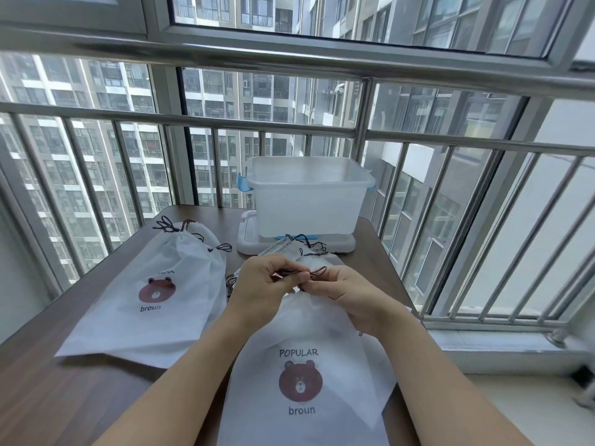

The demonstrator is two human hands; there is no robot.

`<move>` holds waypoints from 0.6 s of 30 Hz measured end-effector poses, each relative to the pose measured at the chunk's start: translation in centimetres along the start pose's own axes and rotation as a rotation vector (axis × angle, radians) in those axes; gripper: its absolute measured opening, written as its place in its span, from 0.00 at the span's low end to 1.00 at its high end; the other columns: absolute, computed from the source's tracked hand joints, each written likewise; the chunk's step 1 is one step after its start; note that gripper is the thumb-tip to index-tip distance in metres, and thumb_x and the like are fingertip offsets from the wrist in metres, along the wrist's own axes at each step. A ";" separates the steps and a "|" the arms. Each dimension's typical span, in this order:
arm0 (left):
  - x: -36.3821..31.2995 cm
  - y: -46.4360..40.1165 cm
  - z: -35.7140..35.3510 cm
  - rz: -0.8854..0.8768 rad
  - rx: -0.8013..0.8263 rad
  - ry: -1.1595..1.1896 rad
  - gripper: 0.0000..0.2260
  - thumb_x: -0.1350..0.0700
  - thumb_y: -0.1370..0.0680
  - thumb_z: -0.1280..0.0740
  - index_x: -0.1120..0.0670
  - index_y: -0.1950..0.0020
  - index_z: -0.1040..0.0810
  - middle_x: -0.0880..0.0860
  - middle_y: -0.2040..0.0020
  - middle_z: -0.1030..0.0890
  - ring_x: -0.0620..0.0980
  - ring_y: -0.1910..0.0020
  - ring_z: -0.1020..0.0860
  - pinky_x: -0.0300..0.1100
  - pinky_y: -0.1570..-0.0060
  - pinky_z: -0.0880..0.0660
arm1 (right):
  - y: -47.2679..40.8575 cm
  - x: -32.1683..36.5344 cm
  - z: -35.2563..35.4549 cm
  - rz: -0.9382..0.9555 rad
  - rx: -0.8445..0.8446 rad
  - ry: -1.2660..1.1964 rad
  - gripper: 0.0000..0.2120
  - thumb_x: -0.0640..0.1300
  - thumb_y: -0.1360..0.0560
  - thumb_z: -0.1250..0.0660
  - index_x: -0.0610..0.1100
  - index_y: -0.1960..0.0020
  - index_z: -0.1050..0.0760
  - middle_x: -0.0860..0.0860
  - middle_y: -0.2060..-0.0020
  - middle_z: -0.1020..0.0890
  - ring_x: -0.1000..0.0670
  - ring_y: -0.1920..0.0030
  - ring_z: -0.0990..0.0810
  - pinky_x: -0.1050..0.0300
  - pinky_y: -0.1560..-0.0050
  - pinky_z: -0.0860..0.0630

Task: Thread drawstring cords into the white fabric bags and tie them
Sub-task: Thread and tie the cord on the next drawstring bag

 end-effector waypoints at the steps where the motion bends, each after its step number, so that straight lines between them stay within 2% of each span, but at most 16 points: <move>1: 0.0 0.0 0.0 0.005 -0.006 0.027 0.07 0.66 0.27 0.26 0.55 0.56 0.13 0.53 0.62 0.14 0.48 0.64 0.18 0.39 0.63 0.21 | 0.2 -0.2 0.1 -0.051 0.019 -0.102 0.14 0.37 0.21 0.31 0.32 0.39 0.21 0.40 0.47 0.16 0.47 0.49 0.17 0.59 0.49 0.21; 3: 0.1 0.1 -0.2 0.023 -0.012 0.084 0.07 0.66 0.27 0.26 0.55 0.55 0.14 0.52 0.61 0.14 0.48 0.63 0.18 0.39 0.61 0.21 | 0.6 -0.1 0.5 -0.091 -0.001 -0.178 0.11 0.39 0.24 0.28 0.35 0.44 0.18 0.40 0.51 0.17 0.47 0.56 0.17 0.58 0.55 0.20; 5: 0.3 0.1 -0.3 0.045 -0.013 0.129 0.07 0.65 0.27 0.26 0.54 0.55 0.14 0.52 0.61 0.14 0.49 0.62 0.17 0.39 0.59 0.20 | 0.6 0.2 1.2 -0.071 -0.076 -0.176 0.06 0.44 0.27 0.27 0.40 0.56 0.18 0.44 0.59 0.18 0.50 0.64 0.20 0.59 0.62 0.23; 8: 0.6 0.0 -0.3 0.079 -0.020 0.177 0.07 0.65 0.26 0.27 0.54 0.55 0.14 0.50 0.63 0.15 0.44 0.63 0.19 0.35 0.59 0.23 | 0.7 1.2 2.5 0.005 -0.184 -0.021 0.08 0.46 0.26 0.26 0.44 0.61 0.19 0.49 0.64 0.20 0.53 0.65 0.23 0.62 0.62 0.28; 11: 1.1 0.1 -0.9 0.123 0.020 0.180 0.07 0.65 0.25 0.28 0.54 0.55 0.15 0.50 0.64 0.15 0.43 0.63 0.20 0.33 0.58 0.24 | 1.0 1.3 3.2 0.003 -0.193 0.146 0.05 0.43 0.24 0.26 0.44 0.58 0.18 0.48 0.63 0.21 0.52 0.65 0.25 0.60 0.64 0.30; 14: 1.4 0.2 -1.2 0.144 0.043 0.181 0.07 0.65 0.24 0.29 0.53 0.56 0.15 0.49 0.65 0.16 0.43 0.64 0.20 0.33 0.58 0.24 | 1.1 1.2 3.2 -0.030 -0.174 0.229 0.03 0.39 0.23 0.27 0.39 0.54 0.18 0.46 0.62 0.21 0.55 0.67 0.25 0.65 0.69 0.29; 16: 1.4 0.2 -1.3 0.138 0.046 0.172 0.07 0.65 0.24 0.29 0.53 0.56 0.15 0.49 0.65 0.15 0.43 0.64 0.19 0.34 0.58 0.23 | 1.2 1.5 3.2 -0.007 -0.169 0.254 0.04 0.37 0.25 0.26 0.39 0.50 0.17 0.47 0.60 0.19 0.54 0.64 0.24 0.66 0.65 0.28; 18: 1.4 0.3 -1.3 0.137 0.051 0.164 0.07 0.65 0.24 0.29 0.54 0.56 0.15 0.50 0.64 0.15 0.44 0.63 0.18 0.34 0.57 0.23 | 1.3 1.9 3.3 0.042 -0.153 0.222 0.15 0.34 0.27 0.25 0.45 0.41 0.18 0.48 0.58 0.16 0.52 0.59 0.20 0.62 0.56 0.23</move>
Point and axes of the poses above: each hand's wrist, its own y-axis away from the middle knuckle, its own z-axis out of the back of the hand, x = y × z, the point moved 8 cm from there along -y, towards the middle knuckle
